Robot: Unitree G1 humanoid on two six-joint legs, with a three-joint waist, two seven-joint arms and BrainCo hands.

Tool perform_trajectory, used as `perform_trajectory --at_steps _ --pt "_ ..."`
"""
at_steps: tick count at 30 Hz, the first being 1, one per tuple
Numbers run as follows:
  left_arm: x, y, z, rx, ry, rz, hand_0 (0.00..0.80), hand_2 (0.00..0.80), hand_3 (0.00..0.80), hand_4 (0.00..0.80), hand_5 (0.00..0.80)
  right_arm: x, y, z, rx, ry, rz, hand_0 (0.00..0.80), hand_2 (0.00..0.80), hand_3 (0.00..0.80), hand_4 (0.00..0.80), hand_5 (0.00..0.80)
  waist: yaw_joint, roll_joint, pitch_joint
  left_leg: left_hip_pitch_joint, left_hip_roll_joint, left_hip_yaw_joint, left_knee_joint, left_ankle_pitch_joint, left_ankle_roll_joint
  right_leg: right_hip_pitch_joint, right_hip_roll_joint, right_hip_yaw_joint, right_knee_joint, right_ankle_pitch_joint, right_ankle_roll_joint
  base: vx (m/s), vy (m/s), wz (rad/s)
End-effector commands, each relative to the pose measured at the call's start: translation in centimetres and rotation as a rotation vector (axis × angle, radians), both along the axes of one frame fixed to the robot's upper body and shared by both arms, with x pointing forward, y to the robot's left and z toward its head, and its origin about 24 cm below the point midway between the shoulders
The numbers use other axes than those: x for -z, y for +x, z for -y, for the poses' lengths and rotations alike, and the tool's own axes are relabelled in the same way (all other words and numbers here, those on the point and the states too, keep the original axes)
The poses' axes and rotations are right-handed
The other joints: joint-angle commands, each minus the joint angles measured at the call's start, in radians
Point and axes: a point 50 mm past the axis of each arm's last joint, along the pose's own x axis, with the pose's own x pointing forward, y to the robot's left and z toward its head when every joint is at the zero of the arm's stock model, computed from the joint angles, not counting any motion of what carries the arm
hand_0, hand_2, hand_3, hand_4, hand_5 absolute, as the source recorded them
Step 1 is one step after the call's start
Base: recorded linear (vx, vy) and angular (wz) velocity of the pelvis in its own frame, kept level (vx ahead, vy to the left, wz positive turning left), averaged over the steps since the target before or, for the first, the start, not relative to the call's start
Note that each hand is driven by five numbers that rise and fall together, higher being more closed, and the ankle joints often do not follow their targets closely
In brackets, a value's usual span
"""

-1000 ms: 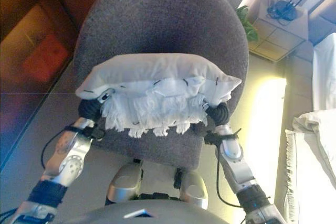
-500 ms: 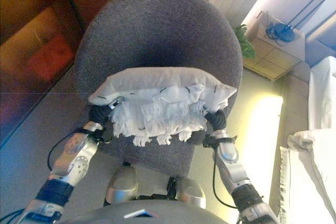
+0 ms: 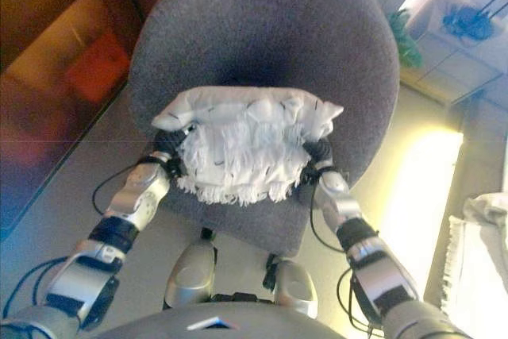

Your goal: Pick up the cushion and take it to the sofa

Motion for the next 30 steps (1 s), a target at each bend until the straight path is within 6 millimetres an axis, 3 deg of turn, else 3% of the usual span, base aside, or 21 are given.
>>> perform_trajectory --at_steps 1,8,10,11,12,16,19,22,26,30 --pt "-4.8 3.1 6.5 0.175 0.004 0.138 0.8 0.8 0.8 0.8 0.8 -7.3 4.2 -4.6 -0.178 0.099 0.189 0.8 0.8 0.8 0.8 0.8 -0.008 -0.018 0.093 -0.059 0.051 -0.002 0.049 -0.034 -0.035 -0.074 -0.143 -0.009 0.008 0.065 0.117 -0.14 0.024 0.03" --pt "-8.1 6.9 6.7 0.057 0.01 0.054 0.8 0.8 0.8 0.8 0.8 -10.9 7.3 -4.1 -0.186 0.014 0.155 0.8 0.8 0.8 0.8 0.8 -0.059 0.002 0.144 -0.139 0.052 0.017 0.039 0.004 -0.037 -0.207 -0.149 0.045 0.031 0.095 0.123 -0.103 0.1 -0.01" --pt "-8.4 7.5 6.6 0.034 -0.009 -0.011 0.05 0.05 0.05 0.05 0.05 -11.7 7.8 -3.7 -0.17 -0.019 0.132 0.8 0.8 0.8 0.8 0.8 -0.069 0.007 0.158 -0.154 0.049 0.023 0.038 0.012 -0.036 -0.232 -0.15 0.058 0.037 0.1 0.125 -0.035 0.091 -0.15" --pt "-8.5 7.7 6.6 0.039 -0.006 -0.033 0.0 0.0 0.0 0.0 0.0 -12.3 8.1 -3.4 -0.154 -0.044 0.126 0.53 0.53 0.53 0.53 0.53 -0.074 0.01 0.167 -0.164 0.047 0.025 0.037 0.017 -0.036 -0.248 -0.152 0.066 0.041 0.105 0.127 -0.029 0.083 -0.16" --pt "-8.8 7.9 6.6 0.048 0.004 -0.035 0.0 0.0 0.0 0.0 0.0 -12.6 8.3 -3.3 -0.141 -0.063 0.119 0.0 0.0 0.0 0.0 0.0 -0.077 0.012 0.173 -0.17 0.046 0.027 0.037 0.02 -0.036 -0.258 -0.153 0.071 0.044 0.108 0.129 -0.023 0.088 -0.14" --pt "-10.0 8.4 6.6 0.045 0.037 -0.06 0.0 0.0 0.0 0.0 0.0 -15.1 8.8 -2.1 -0.069 -0.14 0.16 0.0 0.0 0.0 0.0 0.0 -0.093 0.027 0.204 -0.186 0.04 0.036 0.018 0.042 -0.036 -0.299 -0.157 0.09 0.052 0.121 0.131 -0.015 0.107 -0.08" --pt "-10.0 8.6 5.1 -0.008 0.011 -0.088 0.0 0.0 0.0 0.0 0.0 -16.6 8.9 -0.5 -0.003 -0.131 0.213 0.0 0.0 0.0 0.0 0.0 -0.104 0.035 0.224 -0.184 0.036 0.047 0.007 0.05 -0.038 -0.31 -0.159 0.099 0.053 0.124 0.134 0.026 0.077 -0.05" --pt "-9.0 8.4 2.7 -0.143 -0.133 -0.121 0.0 0.0 0.0 0.0 0.0 -17.4 8.6 1.3 0.088 -0.107 0.288 0.0 0.0 0.0 0.0 0.0 -0.112 0.037 0.226 -0.194 0.034 0.055 0.005 0.048 -0.037 -0.33 -0.161 0.102 0.056 0.125 0.137 0.036 0.033 -0.04" --pt "-5.7 7.2 -1.1 -0.259 -0.133 -0.235 0.0 0.0 0.0 0.0 0.0 -17.1 7.7 3.3 0.211 -0.068 0.356 0.0 0.0 0.0 0.0 0.0 -0.114 0.028 0.226 -0.214 0.035 0.059 0.024 0.035 -0.036 -0.347 -0.159 0.098 0.063 0.12 0.137 0.031 -0.031 -0.05" --pt "-1.7 4.8 -5.6 -0.285 -0.048 -0.376 0.0 0.0 0.0 0.0 0.0 -16.3 6.1 7.1 0.302 -0.051 0.397 0.0 0.0 0.0 0.0 0.0 -0.123 0.02 0.226 -0.224 0.04 0.067 0.047 0.019 -0.031 -0.359 -0.16 0.09 0.077 0.115 0.14 0.011 -0.039 0.0"
